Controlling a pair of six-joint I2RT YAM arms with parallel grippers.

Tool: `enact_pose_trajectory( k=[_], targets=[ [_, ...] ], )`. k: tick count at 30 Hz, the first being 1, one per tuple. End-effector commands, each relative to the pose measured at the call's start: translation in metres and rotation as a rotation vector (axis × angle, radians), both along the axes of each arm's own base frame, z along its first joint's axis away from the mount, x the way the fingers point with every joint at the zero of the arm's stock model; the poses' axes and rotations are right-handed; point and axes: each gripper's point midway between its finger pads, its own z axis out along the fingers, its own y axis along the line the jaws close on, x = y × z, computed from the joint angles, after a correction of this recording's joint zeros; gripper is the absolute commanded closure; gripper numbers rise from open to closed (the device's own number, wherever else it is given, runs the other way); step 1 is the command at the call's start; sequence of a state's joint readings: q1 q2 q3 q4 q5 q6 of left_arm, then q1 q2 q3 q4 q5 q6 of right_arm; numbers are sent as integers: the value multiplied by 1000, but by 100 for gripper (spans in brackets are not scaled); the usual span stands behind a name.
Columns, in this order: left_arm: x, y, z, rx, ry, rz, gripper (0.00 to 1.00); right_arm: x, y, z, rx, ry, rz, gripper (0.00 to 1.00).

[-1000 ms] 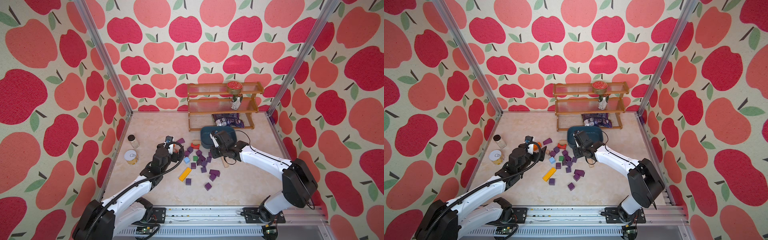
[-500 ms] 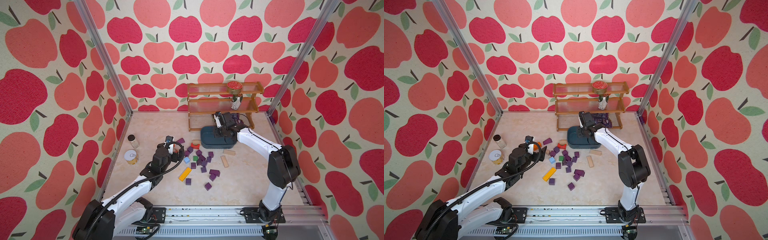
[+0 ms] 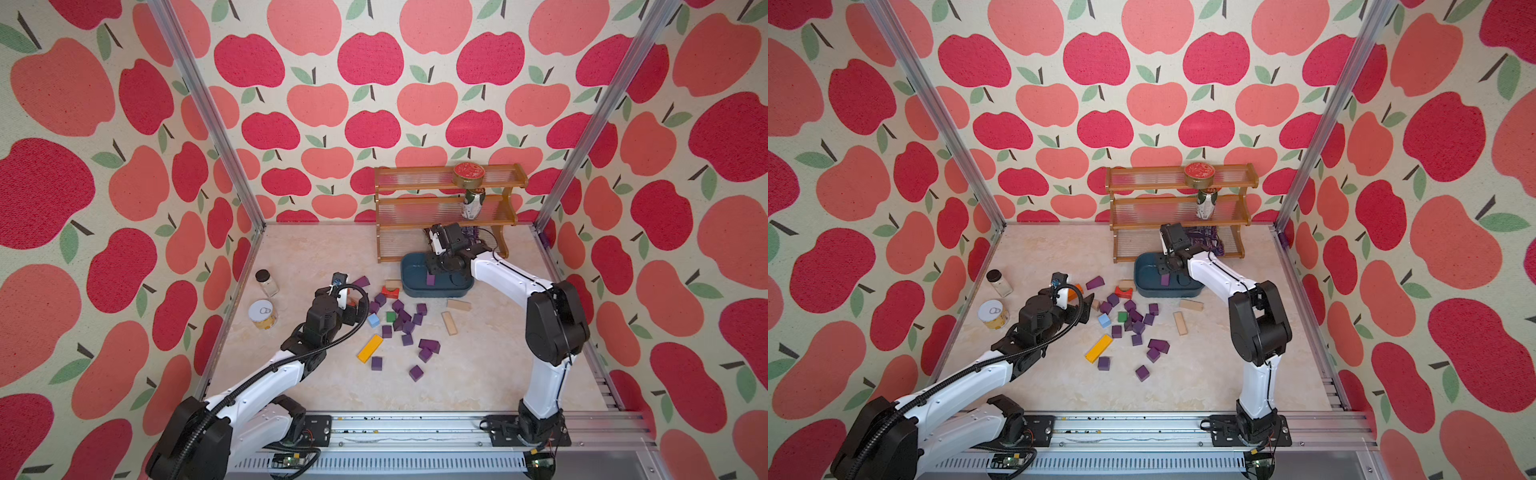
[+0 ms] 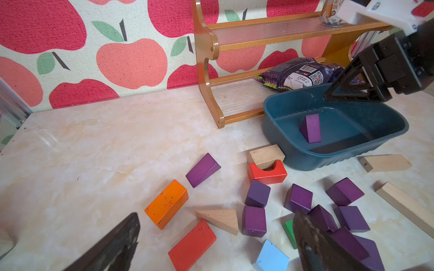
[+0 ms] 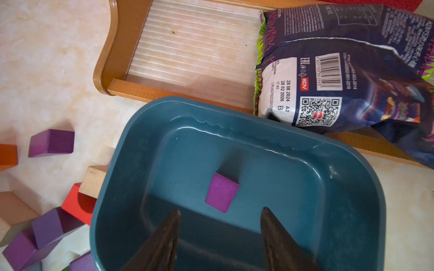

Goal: Pick purple bricks into the storage bin
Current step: Place the building block in the storage box, then pick up the building block from the center of the board.

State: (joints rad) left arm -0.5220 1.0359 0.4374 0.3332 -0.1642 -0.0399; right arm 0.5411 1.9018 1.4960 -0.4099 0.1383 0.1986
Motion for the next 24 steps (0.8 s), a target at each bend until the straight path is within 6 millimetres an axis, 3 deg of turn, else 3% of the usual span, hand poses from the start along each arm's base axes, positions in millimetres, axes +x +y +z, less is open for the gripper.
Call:
enact_pose_trajectory(
  k=[1,4,10,17,24],
  targets=[
    [-2,0,-3,-18,3,1,1,-4,-7,26,-8,-40,5,42],
    [-2,-1,-2,-20,6,-2,1,-17,-11,32,16,-39,-16,42],
    [-4,0,2,-29,-9,-2,1,-60,-12,47,57,-79,-12,40],
    [-7,4,8,-44,-36,10,1,-119,-16,54,136,-140,11,28],
    [-8,-1,5,-32,-24,-20,1,-160,-29,20,191,-149,23,22]
  ],
)
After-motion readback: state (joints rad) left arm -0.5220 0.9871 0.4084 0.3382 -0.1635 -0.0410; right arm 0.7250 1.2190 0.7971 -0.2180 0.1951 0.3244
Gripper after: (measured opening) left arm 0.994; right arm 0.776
